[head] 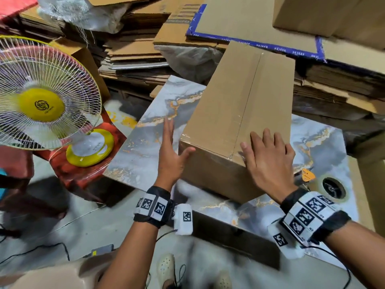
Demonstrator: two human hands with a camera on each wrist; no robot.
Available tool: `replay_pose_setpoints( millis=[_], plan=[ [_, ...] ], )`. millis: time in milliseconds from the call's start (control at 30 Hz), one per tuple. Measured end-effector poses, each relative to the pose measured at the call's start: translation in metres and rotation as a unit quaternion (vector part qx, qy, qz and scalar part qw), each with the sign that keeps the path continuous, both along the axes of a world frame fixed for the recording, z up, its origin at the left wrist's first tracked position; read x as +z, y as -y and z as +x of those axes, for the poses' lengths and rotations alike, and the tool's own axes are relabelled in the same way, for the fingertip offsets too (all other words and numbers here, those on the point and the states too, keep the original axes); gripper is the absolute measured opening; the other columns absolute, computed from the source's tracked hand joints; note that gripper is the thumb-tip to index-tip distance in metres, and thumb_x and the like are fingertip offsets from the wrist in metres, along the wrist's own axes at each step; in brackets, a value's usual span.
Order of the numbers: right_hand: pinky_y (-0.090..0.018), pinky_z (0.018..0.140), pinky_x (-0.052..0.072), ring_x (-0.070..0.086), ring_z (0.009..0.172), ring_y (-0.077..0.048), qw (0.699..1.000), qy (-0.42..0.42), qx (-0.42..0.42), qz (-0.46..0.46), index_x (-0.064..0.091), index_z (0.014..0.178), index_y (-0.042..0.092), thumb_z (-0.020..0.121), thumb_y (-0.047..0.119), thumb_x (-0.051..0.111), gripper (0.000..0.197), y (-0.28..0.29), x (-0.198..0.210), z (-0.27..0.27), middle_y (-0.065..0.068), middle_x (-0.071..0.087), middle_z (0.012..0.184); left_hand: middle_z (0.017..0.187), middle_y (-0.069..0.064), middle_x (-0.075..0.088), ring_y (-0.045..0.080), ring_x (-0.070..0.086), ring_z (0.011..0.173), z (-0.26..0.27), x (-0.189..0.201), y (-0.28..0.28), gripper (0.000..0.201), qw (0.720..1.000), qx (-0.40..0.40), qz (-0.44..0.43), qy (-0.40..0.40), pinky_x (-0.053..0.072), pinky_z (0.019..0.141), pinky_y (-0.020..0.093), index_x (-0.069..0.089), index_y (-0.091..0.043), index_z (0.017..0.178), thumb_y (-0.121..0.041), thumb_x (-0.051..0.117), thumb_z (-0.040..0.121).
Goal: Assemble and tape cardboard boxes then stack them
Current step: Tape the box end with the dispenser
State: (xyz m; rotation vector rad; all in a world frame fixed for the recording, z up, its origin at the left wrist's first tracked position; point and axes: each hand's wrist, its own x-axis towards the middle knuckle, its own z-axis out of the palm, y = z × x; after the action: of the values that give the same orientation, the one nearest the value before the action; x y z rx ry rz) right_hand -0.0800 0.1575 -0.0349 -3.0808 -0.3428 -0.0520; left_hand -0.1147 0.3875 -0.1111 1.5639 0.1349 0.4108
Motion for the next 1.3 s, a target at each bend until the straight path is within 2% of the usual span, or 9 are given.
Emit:
replay_pose_setpoints(
  millis=[267,400,633,733,800,967,1100,1167,1300],
  plan=[
    [-0.058,0.108,0.031,0.036,0.138,-0.036,1.0,-0.009,-0.011,0.008,0.044,0.14,0.026,0.096,0.068,-0.008,0.08,0.0,0.0,-0.001,-0.01,0.044,0.146,0.142,0.003,0.056,0.012,0.051,0.134,0.017,0.007,0.03,0.13,0.993,0.092,0.066,0.025,0.04,0.11,0.023,0.028,-0.01,0.157,-0.042,0.096,0.052],
    [-0.059,0.112,0.027,0.031,0.144,-0.037,0.999,-0.016,-0.02,0.025,0.045,0.144,0.024,0.094,0.07,-0.011,0.087,-0.001,0.002,-0.003,-0.011,0.041,0.153,0.148,0.003,0.051,0.017,0.049,0.137,0.015,0.0,0.02,0.123,0.99,0.063,0.12,0.048,0.043,0.113,0.037,0.034,-0.019,0.153,-0.064,0.087,0.052],
    [-0.058,0.117,0.021,0.025,0.148,-0.037,0.998,-0.03,-0.023,0.043,0.044,0.147,0.024,0.093,0.069,-0.008,0.088,-0.001,0.006,-0.006,-0.012,0.036,0.159,0.157,0.006,0.039,0.023,0.04,0.144,0.01,0.007,0.006,0.085,0.97,-0.007,0.243,0.024,0.042,0.112,0.052,0.061,-0.017,0.131,-0.07,0.075,0.065],
    [-0.058,0.117,0.021,0.026,0.148,-0.037,0.998,-0.037,-0.023,0.039,0.045,0.147,0.024,0.094,0.068,-0.005,0.085,-0.001,0.007,-0.006,-0.013,0.036,0.159,0.164,0.014,0.025,0.034,0.013,0.155,0.011,0.025,-0.004,0.097,0.892,-0.035,0.45,-0.017,0.014,0.119,0.068,0.052,-0.02,0.141,-0.075,0.071,0.063],
    [-0.057,0.116,0.022,0.028,0.147,-0.036,0.998,-0.049,-0.024,0.043,0.047,0.146,0.025,0.095,0.066,-0.002,0.081,-0.001,0.007,-0.005,-0.012,0.038,0.158,0.166,0.019,0.018,0.034,0.004,0.156,0.011,0.041,-0.002,0.105,0.854,-0.087,0.512,-0.01,0.007,0.119,0.065,0.045,-0.019,0.148,-0.074,0.071,0.063],
    [-0.047,0.121,0.011,0.018,0.153,-0.028,0.981,-0.129,0.005,0.142,0.047,0.15,0.026,0.101,0.053,0.017,0.062,0.017,0.02,0.002,-0.009,0.027,0.165,0.163,0.014,0.031,0.029,0.019,0.154,0.028,0.068,0.033,0.087,0.823,-0.217,0.519,0.077,0.024,0.122,0.052,0.041,-0.013,0.152,-0.074,0.039,0.09],
    [-0.036,0.116,0.035,0.046,0.14,-0.017,0.925,-0.102,-0.018,0.366,0.072,0.124,0.017,0.103,0.016,0.055,0.027,0.078,0.026,0.008,-0.005,0.052,0.15,0.163,0.014,0.031,0.028,0.022,0.153,0.044,0.07,0.057,0.089,0.749,-0.252,0.612,0.037,0.024,0.123,0.047,0.031,-0.016,0.157,-0.074,0.005,0.095],
    [-0.032,0.111,0.041,0.052,0.136,-0.015,0.906,-0.06,-0.049,0.416,0.073,0.12,0.017,0.101,0.008,0.055,0.028,0.106,0.013,-0.001,-0.003,0.057,0.145,0.163,0.015,0.029,0.031,0.023,0.152,0.047,0.066,0.061,0.087,0.713,-0.239,0.658,0.025,0.023,0.123,0.046,0.026,-0.018,0.158,-0.072,-0.001,0.095],
    [-0.041,0.112,0.045,0.058,0.129,-0.01,0.85,-0.02,-0.068,0.522,0.065,0.132,0.022,0.103,0.019,0.052,0.032,0.11,-0.033,-0.034,0.0,0.064,0.137,0.165,0.014,0.025,0.03,0.02,0.154,0.05,0.065,0.061,0.087,0.706,-0.242,0.665,0.007,0.021,0.124,0.046,0.025,-0.02,0.159,-0.072,-0.003,0.095]
  ],
)
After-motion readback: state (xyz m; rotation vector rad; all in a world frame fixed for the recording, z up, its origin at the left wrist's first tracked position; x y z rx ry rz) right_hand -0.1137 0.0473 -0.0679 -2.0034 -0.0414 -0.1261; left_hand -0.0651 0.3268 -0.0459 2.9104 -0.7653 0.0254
